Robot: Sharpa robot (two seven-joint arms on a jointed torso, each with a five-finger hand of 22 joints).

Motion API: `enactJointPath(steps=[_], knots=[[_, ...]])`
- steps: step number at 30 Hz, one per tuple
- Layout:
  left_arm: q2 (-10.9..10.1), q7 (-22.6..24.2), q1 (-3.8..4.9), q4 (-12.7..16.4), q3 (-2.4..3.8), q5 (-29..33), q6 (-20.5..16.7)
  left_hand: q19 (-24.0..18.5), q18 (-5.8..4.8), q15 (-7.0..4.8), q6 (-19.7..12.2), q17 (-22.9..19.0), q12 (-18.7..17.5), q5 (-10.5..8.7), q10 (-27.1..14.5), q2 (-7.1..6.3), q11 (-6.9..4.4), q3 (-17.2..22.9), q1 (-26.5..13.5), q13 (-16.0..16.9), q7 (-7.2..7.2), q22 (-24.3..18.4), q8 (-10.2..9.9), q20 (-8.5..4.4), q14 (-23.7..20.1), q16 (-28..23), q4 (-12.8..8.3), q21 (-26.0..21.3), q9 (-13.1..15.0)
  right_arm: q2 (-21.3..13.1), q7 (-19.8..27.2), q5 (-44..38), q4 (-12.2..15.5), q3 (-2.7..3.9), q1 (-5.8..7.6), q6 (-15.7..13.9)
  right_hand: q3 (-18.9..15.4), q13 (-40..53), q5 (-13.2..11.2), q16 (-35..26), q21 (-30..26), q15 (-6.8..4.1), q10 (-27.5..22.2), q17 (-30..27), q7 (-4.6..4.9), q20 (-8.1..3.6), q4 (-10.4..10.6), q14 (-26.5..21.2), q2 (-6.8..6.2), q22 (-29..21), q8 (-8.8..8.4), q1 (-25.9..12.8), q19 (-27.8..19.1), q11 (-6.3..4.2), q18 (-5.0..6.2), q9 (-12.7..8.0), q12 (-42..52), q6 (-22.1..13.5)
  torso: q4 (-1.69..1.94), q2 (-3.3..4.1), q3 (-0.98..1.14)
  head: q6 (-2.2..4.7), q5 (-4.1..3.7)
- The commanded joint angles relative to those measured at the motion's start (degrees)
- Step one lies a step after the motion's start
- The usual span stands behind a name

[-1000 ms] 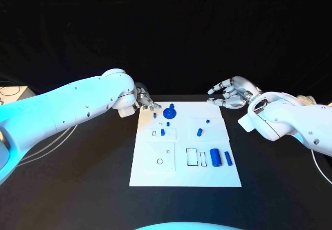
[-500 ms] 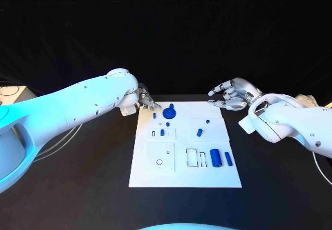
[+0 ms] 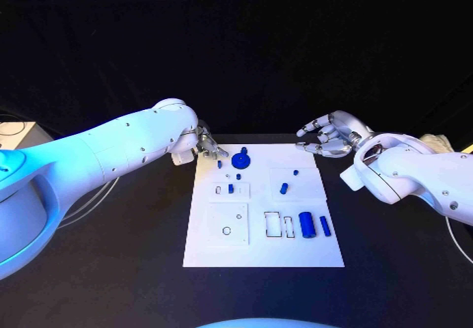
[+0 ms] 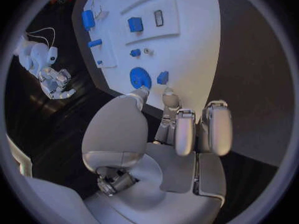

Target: Assemble the parts on the task board

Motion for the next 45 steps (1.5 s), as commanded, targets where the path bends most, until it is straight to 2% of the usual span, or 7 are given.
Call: enactJointPath(steps=[1,4,13,16,33,45], knots=[[0.25,0.65,-0.04,-0.45,-0.04,-0.24,1.64,0.14,0.45,0.41,0.46,12.73,0.29,0.05,0.06,0.28,0.1,0.32,-0.25,-0.07,0.02,2.41,-0.26,0.3,5.05,0.28,0.13,0.06,-0.07,-0.09,0.52,-0.65,0.15,0.02,0.01,0.42,0.15,9.14,-0.15,-0.1,-0.2,-0.3,-0.39,14.21,0.01,-0.29,0.1,5.72,0.03,14.79,0.29,-0.6,5.67,-0.08,-0.7,-0.01,-0.29,-0.42,0.05,-0.02,0.02,-0.15,-0.07],[0.34,0.62,-0.08,-0.8,-0.08,-0.24,2.07,0.16,0.44,0.42,0.51,12.8,0.33,0.05,0.04,0.39,0.1,0.44,-0.25,-0.06,0.03,2.44,-0.32,0.31,5.08,0.33,0.11,0.07,-0.14,-0.11,0.52,-0.66,0.19,0.02,0.01,0.41,0.15,9.14,-0.15,-0.1,-0.2,-0.3,-0.39,14.21,0.01,-0.29,0.1,5.72,0.03,14.79,0.29,-0.6,5.67,-0.08,-0.7,-0.01,-0.29,-0.42,0.06,-0.03,0.08,-0.21,-0.11],[0.48,0.63,-0.24,-1.23,-0.2,-0.16,3.29,0.14,0.45,0.44,0.63,12.87,0.45,0.05,0.02,0.62,0.1,0.84,-0.05,0.01,0.03,2.44,-0.47,0.35,5.11,0.39,0.01,0.07,-0.32,-0.11,0.52,-0.68,0.26,0.02,0.02,0.43,0.23,9.13,-0.1,-0.08,-0.14,-0.32,-0.4,14.25,0.0,-0.3,0.13,5.73,0.04,14.83,0.33,-0.69,5.7,-0.09,-0.71,-0.01,-0.3,-0.44,0.04,-0.06,0.02,-0.54,-0.12],[0.48,0.7,-0.29,-1.16,-0.26,0.29,3.49,0.13,0.45,0.44,0.72,12.85,0.42,0.06,-0.08,0.73,0.11,1.19,0.2,-0.1,0.03,2.43,-0.59,0.37,5.1,0.38,-0.06,0.06,-0.46,-0.1,0.52,-0.68,0.24,0.02,0.02,0.46,0.23,9.13,-0.1,-0.08,-0.14,-0.32,-0.4,14.25,0.0,-0.3,0.13,5.73,0.04,14.83,0.33,-0.69,5.7,-0.09,-0.71,-0.01,-0.3,-0.44,0.06,-0.06,0.08,-0.56,-0.17],[0.58,1.41,-0.34,-0.68,-0.53,1.7,3.59,0.08,0.46,0.46,0.83,12.84,0.51,0.05,-0.12,0.91,0.13,1.67,0.47,-0.08,0.05,2.39,-0.78,0.4,5.09,0.37,-0.07,0.03,-0.66,0.24,0.46,-0.68,-0.04,0.02,0.02,0.52,0.29,9.17,-0.08,-0.09,-0.17,-0.32,-0.34,14.24,0.0,-0.3,0.15,5.73,0.08,14.81,0.36,-0.73,5.68,-0.1,-0.7,0.0,-0.25,-0.45,0.06,-0.03,0.08,-0.67,-0.17],[0.58,1.42,-0.34,-0.7,-0.58,1.73,4.52,0.22,0.42,0.31,1.8,13.07,1.06,0.06,0.04,1.29,-0.1,4.62,2.77,0.11,-0.21,2.7,-1.21,0.37,5.18,0.56,-0.54,0.14,-1.33,0.33,0.41,-0.68,-0.13,0.02,0.02,0.54,0.39,9.22,-0.05,-0.06,-0.09,-0.33,-0.27,14.29,-0.01,-0.31,0.16,5.74,0.14,14.86,0.4,-0.76,5.72,-0.11,-0.72,0.0,-0.19,-0.45,0.08,0.0,0.09,-0.86,-0.17]])
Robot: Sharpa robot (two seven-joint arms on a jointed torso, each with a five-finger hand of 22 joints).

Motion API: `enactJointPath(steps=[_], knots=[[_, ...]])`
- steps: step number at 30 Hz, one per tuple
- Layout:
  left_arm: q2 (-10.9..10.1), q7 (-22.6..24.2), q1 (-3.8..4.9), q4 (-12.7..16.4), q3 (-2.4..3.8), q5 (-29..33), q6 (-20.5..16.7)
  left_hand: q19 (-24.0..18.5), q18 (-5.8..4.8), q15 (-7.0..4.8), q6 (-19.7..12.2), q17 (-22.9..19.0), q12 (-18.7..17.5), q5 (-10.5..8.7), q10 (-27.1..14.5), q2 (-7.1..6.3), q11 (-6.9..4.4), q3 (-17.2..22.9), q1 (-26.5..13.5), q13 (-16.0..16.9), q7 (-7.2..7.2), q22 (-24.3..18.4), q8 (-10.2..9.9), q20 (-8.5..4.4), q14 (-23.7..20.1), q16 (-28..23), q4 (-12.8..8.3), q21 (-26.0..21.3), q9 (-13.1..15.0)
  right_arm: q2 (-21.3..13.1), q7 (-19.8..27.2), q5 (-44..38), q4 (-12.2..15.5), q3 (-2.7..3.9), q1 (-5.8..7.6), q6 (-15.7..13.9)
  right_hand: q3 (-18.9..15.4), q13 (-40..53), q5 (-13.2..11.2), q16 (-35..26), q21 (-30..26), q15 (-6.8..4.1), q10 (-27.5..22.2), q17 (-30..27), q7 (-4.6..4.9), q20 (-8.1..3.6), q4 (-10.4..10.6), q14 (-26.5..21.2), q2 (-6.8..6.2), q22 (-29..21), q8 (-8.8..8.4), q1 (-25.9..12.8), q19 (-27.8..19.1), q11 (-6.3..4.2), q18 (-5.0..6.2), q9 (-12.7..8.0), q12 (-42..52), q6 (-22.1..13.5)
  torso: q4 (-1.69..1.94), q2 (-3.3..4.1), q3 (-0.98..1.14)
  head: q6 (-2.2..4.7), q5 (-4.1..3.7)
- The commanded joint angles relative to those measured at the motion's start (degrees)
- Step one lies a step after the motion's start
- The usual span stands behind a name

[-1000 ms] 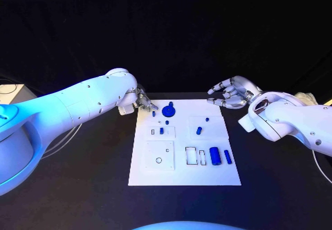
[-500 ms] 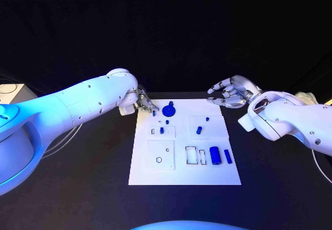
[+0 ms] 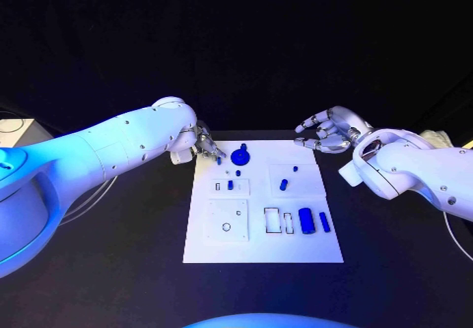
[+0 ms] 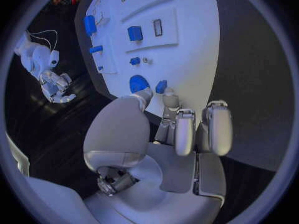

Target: Assemble the parts on the task board

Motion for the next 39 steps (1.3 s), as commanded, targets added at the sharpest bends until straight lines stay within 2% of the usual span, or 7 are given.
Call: enactJointPath(steps=[1,19,32,33,34,36,39], knots=[[0.17,0.68,0.0,0.1,0.0,0.47,1.59,0.01,0.41,0.27,0.54,13.1,0.46,0.05,0.08,0.08,-0.14,0.84,1.08,0.08,-0.16,2.71,-0.23,0.14,5.19,0.32,-0.13,0.14,-0.11,0.06,0.43,-0.54,0.01,0.02,0.0,0.53,0.23,9.25,-0.05,-0.06,-0.09,-0.33,-0.27,14.3,-0.01,-0.31,0.0,5.74,-0.09,14.84,0.17,-0.53,5.72,-0.11,-0.72,0.0,-0.19,-0.45,-0.02,0.03,0.03,-0.02,-0.04],[0.15,0.78,0.0,-0.16,-0.04,1.25,1.59,0.23,0.33,-0.32,1.12,13.35,0.64,0.03,0.38,0.56,-0.79,10.4,4.72,-0.27,-0.82,3.18,0.43,-0.44,5.31,0.52,-3.8,0.27,0.32,0.11,0.42,-0.55,-0.04,0.02,0.0,0.56,0.34,9.27,0.0,-0.07,-0.11,-0.34,-0.24,14.29,-0.02,-0.32,-0.02,5.74,-0.06,14.84,0.22,-0.52,5.72,-0.12,-0.72,0.02,-0.16,-0.44,0.0,0.02,0.02,-0.33,0.02],[-0.85,1.31,0.0,0.45,-0.06,4.63,0.54,0.28,0.31,-0.09,-0.17,13.35,0.29,0.78,0.86,0.16,-0.49,24.44,3.12,-1.09,-0.3,3.5,3.09,-0.38,5.31,0.54,-13.25,0.31,3.36,0.09,0.45,-0.55,-0.14,0.02,0.0,0.58,0.38,9.24,0.05,-0.1,-0.16,-0.35,-0.27,14.24,-0.02,-0.33,-0.02,5.72,-0.05,14.8,0.25,-0.55,5.69,-0.12,-0.71,0.02,-0.19,-0.43,0.03,-0.06,0.07,-0.32,0.13],[-1.09,1.32,0.01,0.76,-0.06,4.98,0.14,0.37,0.29,-0.11,-0.08,13.4,0.38,1.39,1.01,-0.05,-0.52,25.23,2.57,-1.03,-0.33,3.63,3.34,-0.39,5.34,0.57,-13.76,0.38,3.61,0.08,0.45,-0.55,-0.15,0.02,0.0,0.58,0.38,9.24,0.05,-0.1,-0.16,-0.35,-0.27,14.24,-0.02,-0.33,-0.02,5.72,-0.05,14.8,0.25,-0.55,5.69,-0.12,-0.71,0.02,-0.19,-0.43,0.06,-0.09,0.1,-0.33,0.15],[-1.38,1.33,0.01,1.16,-0.07,5.36,-0.33,0.71,0.19,-0.24,0.46,13.66,0.7,5.91,1.48,-0.85,-0.6,26.24,1.59,-0.67,-0.48,4.08,3.95,-0.5,5.46,0.76,-14.48,0.63,4.11,0.06,0.45,-0.55,-0.16,0.02,0.0,0.58,0.38,9.24,0.05,-0.1,-0.16,-0.35,-0.27,14.24,-0.02,-0.33,-0.02,5.72,-0.05,14.8,0.25,-0.55,5.69,-0.12,-0.71,0.02,-0.19,-0.43,0.1,-0.09,0.08,-0.37,0.22],[-2.04,1.36,0.02,2.11,-0.08,6.13,-1.2,0.97,0.11,-0.38,0.73,13.84,0.97,8.47,2.0,-1.42,-0.82,26.88,0.6,-0.38,-0.58,4.43,4.35,-0.61,5.54,0.89,-15.03,0.83,4.54,0.02,0.45,-0.55,-0.17,0.02,0.0,0.57,0.39,9.27,0.07,-0.12,-0.12,-0.35,-0.23,14.19,-0.02,-0.33,-0.01,5.71,-0.05,14.82,0.26,-0.57,5.71,-0.12,-0.72,0.02,-0.15,-0.43,0.16,-0.12,0.11,-0.31,0.2],[-3.4,1.46,0.05,4.24,-0.1,7.37,-2.75,1.94,-0.18,-0.91,1.87,14.76,1.93,15.81,3.7,-2.8,-1.37,27.78,-1.34,0.87,-1.16,5.68,5.29,-1.01,5.93,1.52,-16.0,1.53,5.46,-0.07,0.44,-0.55,-0.2,0.02,0.0,0.55,0.39,9.27,0.07,-0.12,-0.12,-0.35,-0.23,14.19,-0.02,-0.33,-0.01,5.71,-0.05,14.82,0.26,-0.57,5.71,-0.12,-0.72,0.02,-0.15,-0.43,0.24,-0.17,0.08,-0.3,0.22]])
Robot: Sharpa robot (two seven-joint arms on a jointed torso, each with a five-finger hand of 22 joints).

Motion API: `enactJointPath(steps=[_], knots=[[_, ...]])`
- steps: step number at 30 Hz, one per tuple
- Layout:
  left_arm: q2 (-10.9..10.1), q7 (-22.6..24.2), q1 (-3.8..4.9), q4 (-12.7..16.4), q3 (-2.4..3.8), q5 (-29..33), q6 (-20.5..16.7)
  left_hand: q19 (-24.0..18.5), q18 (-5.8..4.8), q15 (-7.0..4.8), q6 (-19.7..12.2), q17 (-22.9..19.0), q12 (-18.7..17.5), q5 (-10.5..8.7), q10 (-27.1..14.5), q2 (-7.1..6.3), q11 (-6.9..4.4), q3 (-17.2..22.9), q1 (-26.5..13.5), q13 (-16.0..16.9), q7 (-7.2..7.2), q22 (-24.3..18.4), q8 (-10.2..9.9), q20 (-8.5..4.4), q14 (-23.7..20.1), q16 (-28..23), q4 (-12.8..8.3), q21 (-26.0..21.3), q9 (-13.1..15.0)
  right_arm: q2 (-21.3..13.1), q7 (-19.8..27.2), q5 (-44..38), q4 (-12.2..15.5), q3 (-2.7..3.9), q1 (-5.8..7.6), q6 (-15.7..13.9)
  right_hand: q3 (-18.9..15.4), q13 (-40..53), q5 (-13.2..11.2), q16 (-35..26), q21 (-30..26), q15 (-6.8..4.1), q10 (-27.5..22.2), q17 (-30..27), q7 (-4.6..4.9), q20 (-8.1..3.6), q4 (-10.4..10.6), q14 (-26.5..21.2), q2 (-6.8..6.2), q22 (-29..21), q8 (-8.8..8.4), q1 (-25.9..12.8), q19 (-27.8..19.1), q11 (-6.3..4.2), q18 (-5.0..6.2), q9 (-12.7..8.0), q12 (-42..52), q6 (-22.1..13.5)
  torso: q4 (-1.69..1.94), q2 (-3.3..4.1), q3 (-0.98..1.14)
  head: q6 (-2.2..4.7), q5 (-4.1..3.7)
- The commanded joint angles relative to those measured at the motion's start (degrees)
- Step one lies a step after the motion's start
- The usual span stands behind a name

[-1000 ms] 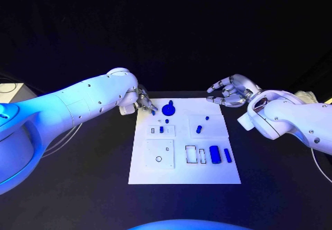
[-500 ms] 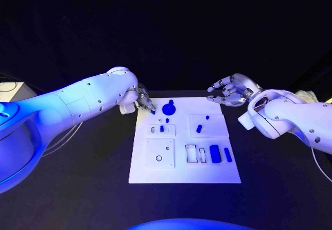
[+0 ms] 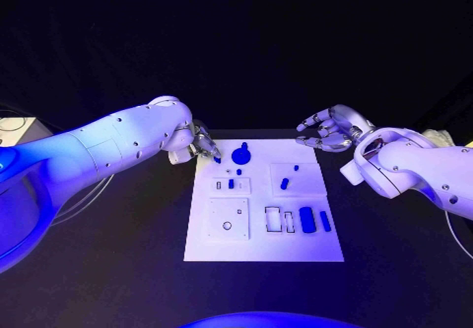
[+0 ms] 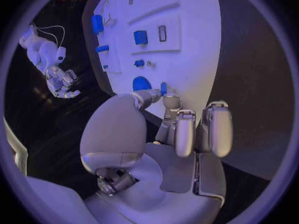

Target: Assemble the parts on the task board

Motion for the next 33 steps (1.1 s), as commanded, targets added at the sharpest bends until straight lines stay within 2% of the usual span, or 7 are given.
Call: enactJointPath(steps=[1,3,4,10,17,23,33], knots=[[-1.22,0.91,0.07,2.3,0.0,3.51,-3.05,0.89,-0.29,-0.7,1.18,15.03,0.76,4.85,1.41,-0.69,-0.56,8.92,-1.53,1.05,-0.71,6.12,0.59,-0.23,5.93,0.56,-8.79,0.6,5.55,-0.09,0.44,-0.52,-0.01,0.02,0.0,0.54,0.4,9.29,0.07,-0.12,-0.12,-0.35,-0.23,14.16,-0.02,-0.33,-0.01,5.71,-0.05,14.84,0.26,-0.58,5.71,-0.12,-0.72,0.02,-0.15,-0.43,0.2,-0.12,0.0,0.04,0.02],[-2.21,0.97,0.1,3.95,0.0,4.16,-4.12,1.46,-0.47,-1.02,1.84,15.1,1.55,7.86,2.58,-1.27,-0.92,9.09,-2.4,2.23,-1.06,6.87,0.86,-0.51,5.95,0.6,-9.25,1.01,5.88,-0.15,0.43,-0.52,-0.02,0.02,0.0,0.53,0.4,9.29,0.07,-0.12,-0.12,-0.35,-0.23,14.16,-0.02,-0.33,-0.01,5.71,-0.05,14.84,0.26,-0.58,5.71,-0.12,-0.72,0.02,-0.15,-0.43,0.29,-0.2,0.01,-0.01,0.08],[-2.78,0.99,0.12,4.94,0.0,4.43,-4.67,1.74,-0.56,-1.23,2.41,15.1,2.3,10.86,3.49,-1.81,-1.14,8.99,-2.97,3.33,-1.3,7.23,1.06,-0.7,5.95,0.6,-9.51,1.21,6.07,-0.19,0.42,-0.51,-0.02,0.01,0.0,0.52,0.4,9.29,0.07,-0.12,-0.12,-0.35,-0.23,14.16,-0.02,-0.33,-0.01,5.71,-0.05,14.84,0.26,-0.58,5.71,-0.12,-0.72,0.02,-0.15,-0.43,0.34,-0.24,0.02,-0.03,0.09],[-6.31,0.93,0.17,11.09,-0.03,4.21,-7.76,2.71,-0.88,-1.84,3.77,15.1,3.77,16.14,5.52,-2.58,-1.77,8.32,-3.9,5.69,-1.95,8.53,1.17,-1.23,5.95,0.6,-10.27,1.9,6.36,-0.36,0.39,-0.47,-0.02,0.01,0.0,0.5,0.4,9.29,0.07,-0.12,-0.12,-0.35,-0.23,14.16,-0.02,-0.33,-0.01,5.71,-0.05,14.84,0.26,-0.58,5.71,-0.12,-0.72,0.02,-0.15,-0.43,0.54,-0.39,0.02,-0.12,0.02],[-9.6,0.68,0.13,17.32,-0.21,2.11,-11.29,2.8,-0.9,-2.04,4.35,15.1,4.38,17.74,6.32,-2.83,-2.0,8.16,-4.09,6.71,-2.19,8.65,1.15,-1.44,5.95,0.6,-10.51,1.97,6.42,-0.64,0.35,-0.43,0.07,0.0,0.0,0.46,0.42,9.31,0.12,-0.11,-0.09,-0.35,-0.2,14.19,-0.02,-0.33,0.04,5.72,-0.06,14.87,0.29,-0.68,5.73,-0.12,-0.73,0.03,-0.13,-0.43,0.66,-0.31,-0.04,-0.19,0.19],[-11.56,0.32,0.08,21.25,-1.26,-0.15,-13.07,2.9,-0.93,-2.12,4.56,15.1,4.64,18.27,6.63,-2.95,-2.08,8.13,-4.15,7.13,-2.28,8.79,1.15,-1.51,5.95,0.6,-10.6,2.04,6.44,-0.72,0.36,-0.42,0.11,0.0,-0.01,0.45,0.42,9.31,0.12,-0.11,-0.09,-0.35,-0.2,14.19,-0.02,-0.33,0.04,5.72,-0.06,14.87,0.29,-0.68,5.73,-0.12,-0.73,0.03,-0.13,-0.43,0.57,-0.27,-0.01,-0.32,0.31],[-12.62,-1.14,-0.16,24.97,-4.38,-4.24,-12.16,2.94,-0.95,-2.16,4.67,15.1,4.67,18.48,6.71,-3.03,-2.12,8.11,-4.17,7.19,-2.32,8.84,1.16,-1.55,5.95,0.6,-10.65,2.06,6.46,-0.69,0.4,-0.4,0.04,0.0,-0.02,0.49,0.42,9.31,0.12,-0.11,-0.09,-0.35,-0.2,14.19,-0.02,-0.33,0.04,5.72,-0.06,14.87,0.29,-0.68,5.73,-0.12,-0.73,0.03,-0.13,-0.43,0.52,-0.22,-0.06,-0.61,0.6]])
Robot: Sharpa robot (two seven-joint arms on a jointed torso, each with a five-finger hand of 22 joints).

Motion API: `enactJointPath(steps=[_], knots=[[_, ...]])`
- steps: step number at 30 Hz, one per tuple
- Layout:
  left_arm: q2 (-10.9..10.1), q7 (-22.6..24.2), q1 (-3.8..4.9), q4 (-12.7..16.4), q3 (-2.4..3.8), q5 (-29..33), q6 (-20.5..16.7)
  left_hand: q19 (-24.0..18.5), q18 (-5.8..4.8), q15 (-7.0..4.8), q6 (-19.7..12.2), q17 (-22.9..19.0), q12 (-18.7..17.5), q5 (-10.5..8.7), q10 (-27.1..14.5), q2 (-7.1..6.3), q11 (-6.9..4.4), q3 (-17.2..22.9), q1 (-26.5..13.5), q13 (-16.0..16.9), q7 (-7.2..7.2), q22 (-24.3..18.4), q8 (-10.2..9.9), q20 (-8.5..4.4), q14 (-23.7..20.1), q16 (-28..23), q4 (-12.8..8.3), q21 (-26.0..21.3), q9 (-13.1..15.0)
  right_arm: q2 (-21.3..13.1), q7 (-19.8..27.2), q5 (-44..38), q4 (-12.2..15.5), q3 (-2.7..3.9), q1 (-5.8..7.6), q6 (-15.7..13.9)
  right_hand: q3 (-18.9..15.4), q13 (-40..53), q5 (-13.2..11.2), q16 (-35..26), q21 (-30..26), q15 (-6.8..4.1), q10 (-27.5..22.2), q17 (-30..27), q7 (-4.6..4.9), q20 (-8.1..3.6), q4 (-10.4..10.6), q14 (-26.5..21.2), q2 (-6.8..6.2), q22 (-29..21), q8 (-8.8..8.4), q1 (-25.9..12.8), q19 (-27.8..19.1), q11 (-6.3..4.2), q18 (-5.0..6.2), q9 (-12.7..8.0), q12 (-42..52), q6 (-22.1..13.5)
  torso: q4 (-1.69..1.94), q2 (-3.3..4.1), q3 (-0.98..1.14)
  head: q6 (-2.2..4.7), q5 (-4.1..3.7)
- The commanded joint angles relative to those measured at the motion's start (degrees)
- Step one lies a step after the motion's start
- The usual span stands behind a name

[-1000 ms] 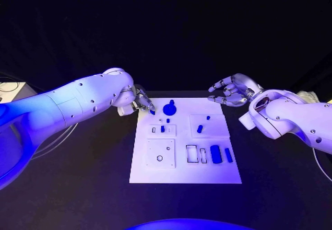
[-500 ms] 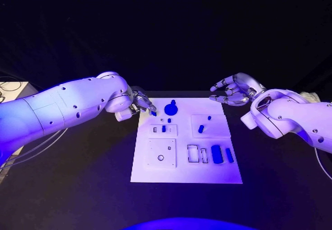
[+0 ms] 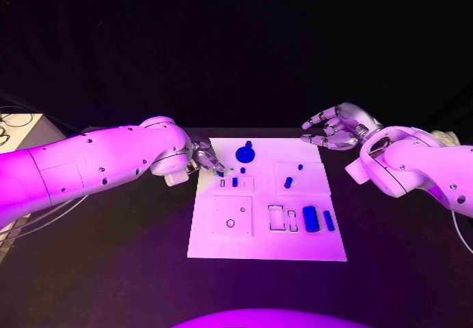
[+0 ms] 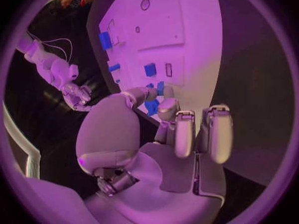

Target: Assemble the parts on the task board

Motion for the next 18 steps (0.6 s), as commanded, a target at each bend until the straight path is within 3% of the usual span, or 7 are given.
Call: enactJointPath(steps=[1,7,18], knots=[[-0.04,-0.9,-0.11,0.74,-0.46,-3.45,-0.29,1.26,-0.94,-0.37,1.36,15.1,0.22,0.46,0.46,0.4,-0.13,9.16,0.23,0.0,-1.06,8.82,0.27,-0.41,5.95,0.2,-9.6,0.39,0.69,0.01,0.44,-0.41,0.03,0.01,-0.01,0.5,0.42,9.26,0.12,-0.11,-0.09,-0.35,-0.2,14.21,-0.02,-0.33,0.04,5.72,-0.06,14.84,0.3,-0.68,5.72,-0.12,-0.73,0.03,-0.13,-0.43,-0.11,0.03,-0.02,-0.1,0.09],[0.14,-0.97,-0.42,1.23,-1.28,-4.62,-0.45,1.26,-0.94,-0.37,1.36,15.1,0.22,0.46,0.46,0.4,-0.13,9.16,0.23,0.0,-1.06,8.82,0.27,-0.41,5.95,0.2,-9.6,0.39,0.69,0.04,0.46,-0.39,0.0,0.01,-0.02,0.51,0.45,9.27,0.15,-0.11,-0.13,-0.36,-0.19,14.19,-0.03,-0.34,0.09,5.71,-0.1,14.82,0.34,-0.83,5.7,-0.13,-0.72,0.03,-0.12,-0.45,-0.19,0.07,0.0,-0.17,0.07],[0.87,-0.9,-0.6,1.51,-1.54,-5.72,0.61,1.24,-0.94,-0.4,1.42,15.1,0.14,0.55,0.45,0.38,-0.17,9.17,0.23,-0.1,-1.09,8.79,0.25,-0.44,5.95,0.2,-9.64,0.38,0.7,0.11,0.47,-0.38,-0.03,0.01,-0.03,0.62,0.45,9.27,0.15,-0.11,-0.13,-0.36,-0.19,14.19,-0.03,-0.34,0.09,5.71,-0.1,14.82,0.34,-0.83,5.7,-0.13,-0.72,0.03,-0.12,-0.45,-0.13,0.03,0.0,-0.44,0.0]])
